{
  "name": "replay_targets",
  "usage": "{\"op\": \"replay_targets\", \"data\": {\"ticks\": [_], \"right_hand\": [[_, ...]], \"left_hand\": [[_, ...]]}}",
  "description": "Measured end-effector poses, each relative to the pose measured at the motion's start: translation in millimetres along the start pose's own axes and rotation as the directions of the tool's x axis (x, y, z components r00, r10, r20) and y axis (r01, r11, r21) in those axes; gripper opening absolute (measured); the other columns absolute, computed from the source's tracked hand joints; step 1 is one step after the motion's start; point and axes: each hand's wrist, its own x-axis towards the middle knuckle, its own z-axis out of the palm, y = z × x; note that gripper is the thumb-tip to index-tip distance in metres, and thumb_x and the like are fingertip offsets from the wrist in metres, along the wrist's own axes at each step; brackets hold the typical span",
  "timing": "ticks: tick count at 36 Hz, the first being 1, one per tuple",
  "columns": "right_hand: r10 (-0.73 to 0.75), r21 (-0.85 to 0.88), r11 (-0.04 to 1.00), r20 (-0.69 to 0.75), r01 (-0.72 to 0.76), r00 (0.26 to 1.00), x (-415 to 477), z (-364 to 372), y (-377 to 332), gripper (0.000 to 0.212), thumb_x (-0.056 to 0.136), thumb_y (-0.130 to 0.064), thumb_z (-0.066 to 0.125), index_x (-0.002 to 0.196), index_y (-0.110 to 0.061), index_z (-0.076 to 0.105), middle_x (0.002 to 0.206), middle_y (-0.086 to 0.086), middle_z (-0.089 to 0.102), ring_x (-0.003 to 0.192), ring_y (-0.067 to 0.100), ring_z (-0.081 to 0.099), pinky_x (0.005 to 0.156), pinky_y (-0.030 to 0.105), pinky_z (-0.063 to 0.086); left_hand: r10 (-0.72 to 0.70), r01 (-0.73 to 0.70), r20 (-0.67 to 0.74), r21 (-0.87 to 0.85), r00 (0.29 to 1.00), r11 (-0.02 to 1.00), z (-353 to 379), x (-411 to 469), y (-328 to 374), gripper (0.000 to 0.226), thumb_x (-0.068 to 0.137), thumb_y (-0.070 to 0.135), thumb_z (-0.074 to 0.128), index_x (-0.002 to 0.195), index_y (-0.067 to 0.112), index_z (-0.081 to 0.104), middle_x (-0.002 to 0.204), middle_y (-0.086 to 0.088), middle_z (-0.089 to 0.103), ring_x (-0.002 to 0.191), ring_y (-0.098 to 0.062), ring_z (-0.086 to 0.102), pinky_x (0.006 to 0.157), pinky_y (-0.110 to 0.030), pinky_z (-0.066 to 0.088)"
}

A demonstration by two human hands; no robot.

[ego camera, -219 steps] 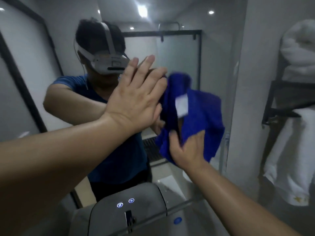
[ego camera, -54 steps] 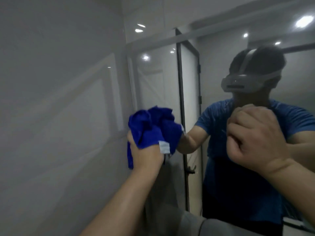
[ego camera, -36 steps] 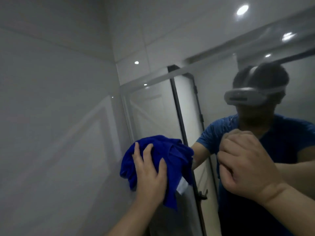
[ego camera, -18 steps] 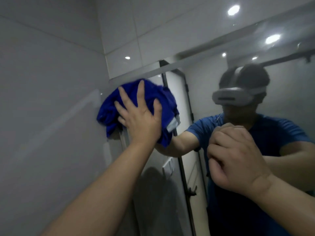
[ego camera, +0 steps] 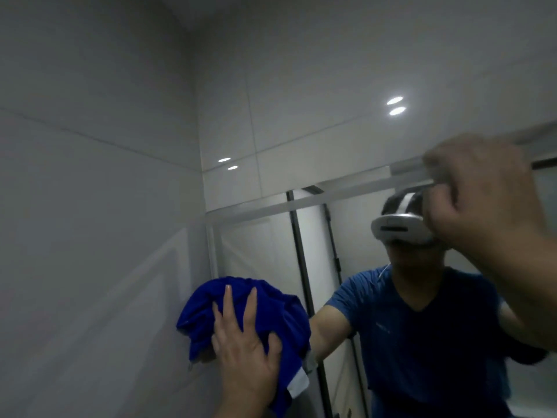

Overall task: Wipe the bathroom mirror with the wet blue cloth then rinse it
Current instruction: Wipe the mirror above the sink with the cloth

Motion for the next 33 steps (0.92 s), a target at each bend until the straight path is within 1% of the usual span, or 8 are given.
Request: {"op": "replay_targets", "data": {"ticks": [3,8,11,15,19,24,29,33], "right_hand": [[-0.025,0.007,1.0,-0.027,0.026,0.999,-1.6,1.3,-6.3,0.046,0.083,-0.023,0.053,0.126,-0.011,0.062,0.12,0.012,0.061,0.115,0.032,0.051,0.104,0.051,0.038],[-0.028,0.034,0.999,-0.045,0.03,0.999,-1.3,0.8,-7.9,0.038,0.085,-0.023,0.053,0.122,-0.016,0.058,0.105,-0.002,0.049,0.105,0.025,0.048,0.101,0.05,0.038],[-0.037,0.064,0.997,-0.078,0.042,0.996,-1.8,0.3,-5.6,0.041,0.081,-0.02,0.053,0.12,-0.012,0.061,0.109,0.005,0.058,0.107,0.028,0.051,0.1,0.045,0.035],[-0.024,0.077,0.997,-0.06,0.029,0.998,-1.9,2.3,-5.2,0.038,0.081,-0.019,0.054,0.118,-0.012,0.061,0.108,0.006,0.06,0.105,0.03,0.054,0.099,0.045,0.035],[-0.019,0.067,0.997,-0.08,0.024,0.997,-0.6,4.0,-5.6,0.037,0.08,-0.02,0.054,0.115,-0.012,0.061,0.11,0.006,0.061,0.106,0.031,0.054,0.096,0.045,0.035],[-0.021,0.061,0.998,-0.099,0.027,0.995,-1.4,3.3,-6.7,0.036,0.08,-0.018,0.054,0.115,-0.01,0.06,0.108,0.006,0.061,0.104,0.031,0.054,0.095,0.045,0.036],[0.012,0.094,0.996,-0.062,-0.006,0.998,-0.8,-2.3,-7.5,0.034,0.081,-0.019,0.052,0.114,-0.012,0.057,0.099,0.002,0.051,0.095,0.025,0.048,0.093,0.045,0.035],[0.023,0.071,0.997,-0.012,-0.022,1.0,-0.2,-4.5,-6.8,0.031,0.084,-0.023,0.049,0.114,-0.016,0.054,0.098,0.004,0.051,0.092,0.026,0.048,0.093,0.047,0.037]], "left_hand": [[-0.018,0.018,0.003,0.025,1.0,1.0,-5.3,8.6,11.4,0.08,0.091,0.057,0.038,0.166,0.047,0.013,0.18,-0.004,0.006,0.159,-0.048,0.015,0.114,-0.073,0.035],[0.066,-0.066,-0.023,-0.011,0.998,0.998,-40.0,80.3,55.8,0.072,0.093,0.063,0.028,0.162,0.05,0.011,0.179,0.004,-0.002,0.163,-0.041,0.005,0.124,-0.065,0.023],[0.038,-0.04,-0.114,-0.023,0.993,0.999,-58.7,147.2,90.2,0.07,0.096,0.063,0.024,0.162,0.04,0.029,0.174,-0.004,0.02,0.158,-0.042,0.018,0.121,-0.064,0.026],[-0.061,0.062,-0.176,0.001,0.983,0.998,-76.0,199.4,118.8,0.071,0.095,0.07,0.018,0.141,0.029,0.054,0.142,-0.01,0.056,0.131,-0.041,0.049,0.115,-0.061,0.036],[0.035,-0.027,-0.182,0.043,0.983,0.999,-72.3,194.1,140.9,0.061,0.099,0.069,0.024,0.124,0.027,0.06,0.122,-0.004,0.063,0.114,-0.034,0.052,0.107,-0.055,0.042],[0.06,-0.057,-0.219,0.02,0.974,0.998,-65.1,181.1,178.8,0.056,0.098,0.069,0.031,0.116,0.029,0.065,0.119,0.001,0.065,0.114,-0.033,0.052,0.105,-0.056,0.04],[0.262,-0.253,-0.219,0.065,0.94,0.965,-71.1,187.5,141.2,0.046,0.096,0.067,0.043,0.118,0.033,0.066,0.112,0.009,0.065,0.104,-0.024,0.052,0.091,-0.047,0.044],[0.197,-0.202,-0.218,0.003,0.956,0.979,-81.7,202.8,79.0,0.04,0.095,0.063,0.047,0.105,0.029,0.064,0.103,0.007,0.064,0.101,-0.027,0.054,0.086,-0.046,0.045]]}}
